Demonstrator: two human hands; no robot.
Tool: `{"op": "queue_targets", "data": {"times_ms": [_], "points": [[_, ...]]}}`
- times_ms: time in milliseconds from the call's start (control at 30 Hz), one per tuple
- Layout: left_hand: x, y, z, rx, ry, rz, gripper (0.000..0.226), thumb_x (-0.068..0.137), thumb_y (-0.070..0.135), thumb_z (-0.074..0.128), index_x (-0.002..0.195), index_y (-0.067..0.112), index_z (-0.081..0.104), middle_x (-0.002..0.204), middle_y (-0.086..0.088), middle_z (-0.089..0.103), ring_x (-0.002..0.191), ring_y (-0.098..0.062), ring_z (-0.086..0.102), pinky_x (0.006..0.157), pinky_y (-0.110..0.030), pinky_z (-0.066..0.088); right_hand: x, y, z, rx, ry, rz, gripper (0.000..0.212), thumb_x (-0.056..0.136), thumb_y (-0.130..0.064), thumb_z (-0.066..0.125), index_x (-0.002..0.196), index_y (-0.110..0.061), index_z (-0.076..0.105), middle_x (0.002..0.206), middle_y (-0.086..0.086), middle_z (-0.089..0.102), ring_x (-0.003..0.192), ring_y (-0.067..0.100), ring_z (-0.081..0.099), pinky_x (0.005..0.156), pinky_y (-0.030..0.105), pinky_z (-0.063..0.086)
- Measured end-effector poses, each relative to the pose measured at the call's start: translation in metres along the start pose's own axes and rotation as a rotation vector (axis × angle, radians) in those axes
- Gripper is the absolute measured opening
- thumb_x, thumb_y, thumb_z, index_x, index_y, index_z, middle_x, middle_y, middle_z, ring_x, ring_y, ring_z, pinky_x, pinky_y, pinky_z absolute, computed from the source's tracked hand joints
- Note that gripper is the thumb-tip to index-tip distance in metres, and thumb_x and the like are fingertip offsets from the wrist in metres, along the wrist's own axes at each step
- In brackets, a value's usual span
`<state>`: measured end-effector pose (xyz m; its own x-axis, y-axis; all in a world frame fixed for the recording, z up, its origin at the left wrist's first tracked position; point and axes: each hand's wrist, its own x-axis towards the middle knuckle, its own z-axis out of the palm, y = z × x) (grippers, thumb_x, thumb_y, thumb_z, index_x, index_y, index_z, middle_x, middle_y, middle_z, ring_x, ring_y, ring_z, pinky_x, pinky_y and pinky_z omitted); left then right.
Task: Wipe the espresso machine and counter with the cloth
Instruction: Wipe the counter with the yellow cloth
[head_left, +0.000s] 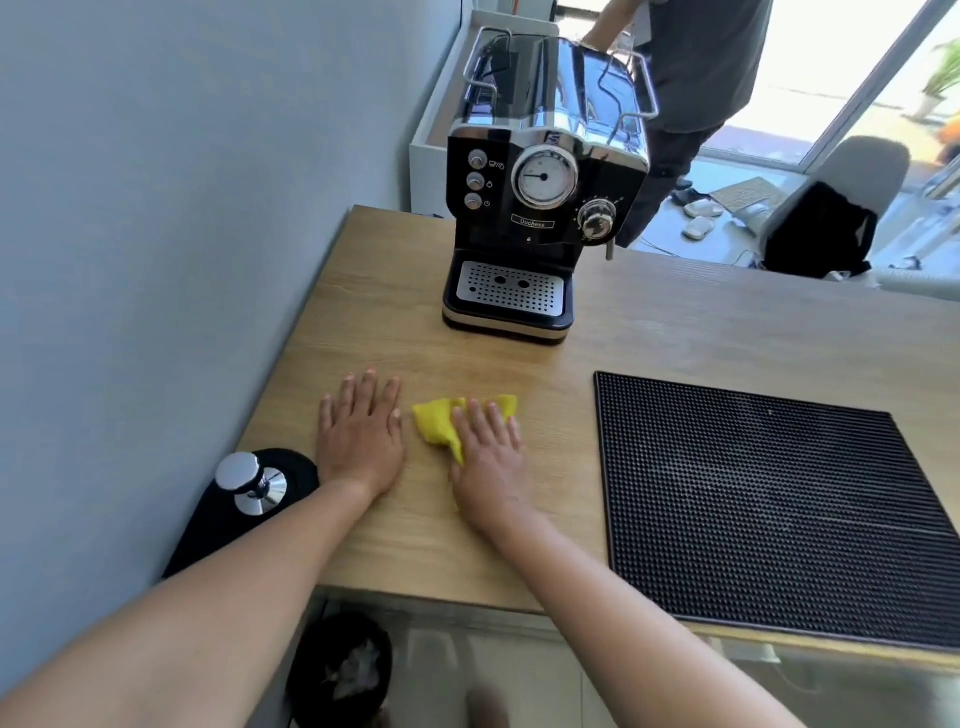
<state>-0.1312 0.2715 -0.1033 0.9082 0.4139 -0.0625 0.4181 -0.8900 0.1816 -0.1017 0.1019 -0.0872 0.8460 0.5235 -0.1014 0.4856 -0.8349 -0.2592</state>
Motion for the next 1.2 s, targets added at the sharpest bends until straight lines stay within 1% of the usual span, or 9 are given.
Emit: {"op": "queue_targets", "data": {"times_ms": [167, 300, 433, 600, 733, 833, 967, 1100, 1200], "points": [[0.007, -0.011, -0.019, 0.003, -0.121, 0.081, 0.052, 0.102, 0.030, 0.020, 0.154, 0.034, 0.014, 0.163, 0.003, 0.006, 0.150, -0.019, 0.003, 0.121, -0.041, 0.009, -0.064, 0.027, 0.010, -0.128, -0.068, -0.486, 0.067, 0.087, -0.046, 0.044, 0.150, -0.025, 0.034, 0.158, -0.002, 0.031, 0.146, 0.021, 0.026, 0.121, 0.040, 0.017], [-0.008, -0.027, -0.022, 0.037, -0.127, 0.096, 0.052, 0.102, 0.026, 0.022, 0.154, 0.029, 0.014, 0.163, -0.001, 0.006, 0.150, -0.022, 0.002, 0.121, -0.043, 0.008, -0.003, 0.072, -0.017, -0.099, -0.043, -0.099, 0.062, 0.097, -0.044, 0.035, 0.155, -0.027, 0.021, 0.163, -0.004, 0.010, 0.152, 0.021, 0.007, 0.123, 0.041, 0.006], [-0.019, -0.046, -0.015, 0.022, -0.078, 0.047, 0.051, 0.103, 0.028, 0.022, 0.154, 0.026, 0.014, 0.163, -0.001, 0.006, 0.150, -0.023, 0.000, 0.121, -0.044, 0.007, 0.060, 0.032, -0.014, -0.090, 0.047, 0.154, 0.058, 0.100, -0.048, 0.029, 0.155, -0.033, 0.017, 0.165, 0.000, 0.010, 0.151, 0.028, 0.004, 0.122, 0.048, 0.002], [-0.022, -0.043, -0.013, 0.021, -0.040, -0.001, 0.057, 0.100, 0.023, 0.026, 0.155, 0.024, 0.012, 0.163, 0.000, 0.006, 0.150, -0.021, -0.001, 0.121, -0.041, 0.006, -0.007, -0.035, 0.015, -0.146, -0.089, -0.305, 0.057, 0.099, -0.056, 0.022, 0.154, -0.039, 0.015, 0.165, 0.000, 0.006, 0.152, 0.027, 0.001, 0.121, 0.050, 0.004], [-0.022, -0.041, -0.018, -0.005, -0.044, -0.002, 0.068, 0.094, 0.019, 0.043, 0.155, 0.023, 0.013, 0.163, -0.001, 0.007, 0.150, -0.022, 0.000, 0.121, -0.041, 0.005, -0.083, 0.026, 0.011, -0.181, -0.147, -0.642, 0.056, 0.098, -0.058, 0.031, 0.151, -0.045, 0.020, 0.164, -0.002, 0.014, 0.151, 0.025, 0.011, 0.118, 0.045, 0.009], [-0.021, -0.042, -0.017, -0.016, -0.040, -0.010, 0.066, 0.095, 0.020, 0.044, 0.155, 0.022, 0.015, 0.163, -0.001, 0.009, 0.150, -0.022, 0.000, 0.121, -0.041, 0.005, -0.050, 0.079, -0.008, -0.176, -0.105, -0.362, 0.056, 0.095, -0.062, 0.022, 0.150, -0.049, 0.018, 0.163, -0.005, 0.009, 0.151, 0.023, 0.011, 0.120, 0.046, 0.014], [-0.019, -0.030, -0.017, -0.043, -0.026, -0.107, 0.057, 0.100, 0.021, 0.033, 0.154, 0.025, 0.017, 0.163, 0.002, 0.010, 0.150, -0.022, 0.002, 0.121, -0.044, 0.006, 0.009, 0.040, -0.009, -0.100, -0.038, 0.106, 0.058, 0.098, -0.058, 0.018, 0.154, -0.043, 0.010, 0.165, -0.002, 0.001, 0.152, 0.025, -0.002, 0.122, 0.047, -0.001], [-0.014, -0.010, -0.023, -0.091, -0.056, -0.226, 0.055, 0.099, 0.021, 0.030, 0.153, 0.027, 0.020, 0.163, 0.002, 0.009, 0.150, -0.024, 0.002, 0.120, -0.047, 0.004, -0.047, -0.011, 0.011, -0.133, -0.071, -0.294, 0.059, 0.097, -0.052, 0.029, 0.153, -0.040, 0.018, 0.164, -0.002, 0.008, 0.151, 0.028, 0.007, 0.122, 0.047, 0.002], [-0.008, -0.004, -0.022, -0.121, -0.058, -0.210, 0.052, 0.101, 0.025, 0.029, 0.152, 0.027, 0.023, 0.163, 0.001, 0.010, 0.150, -0.024, 0.003, 0.120, -0.048, 0.005, -0.109, 0.018, 0.014, -0.159, -0.072, -0.575, 0.061, 0.093, -0.052, 0.040, 0.151, -0.039, 0.027, 0.161, -0.004, 0.025, 0.148, 0.024, 0.024, 0.118, 0.043, 0.015]]}}
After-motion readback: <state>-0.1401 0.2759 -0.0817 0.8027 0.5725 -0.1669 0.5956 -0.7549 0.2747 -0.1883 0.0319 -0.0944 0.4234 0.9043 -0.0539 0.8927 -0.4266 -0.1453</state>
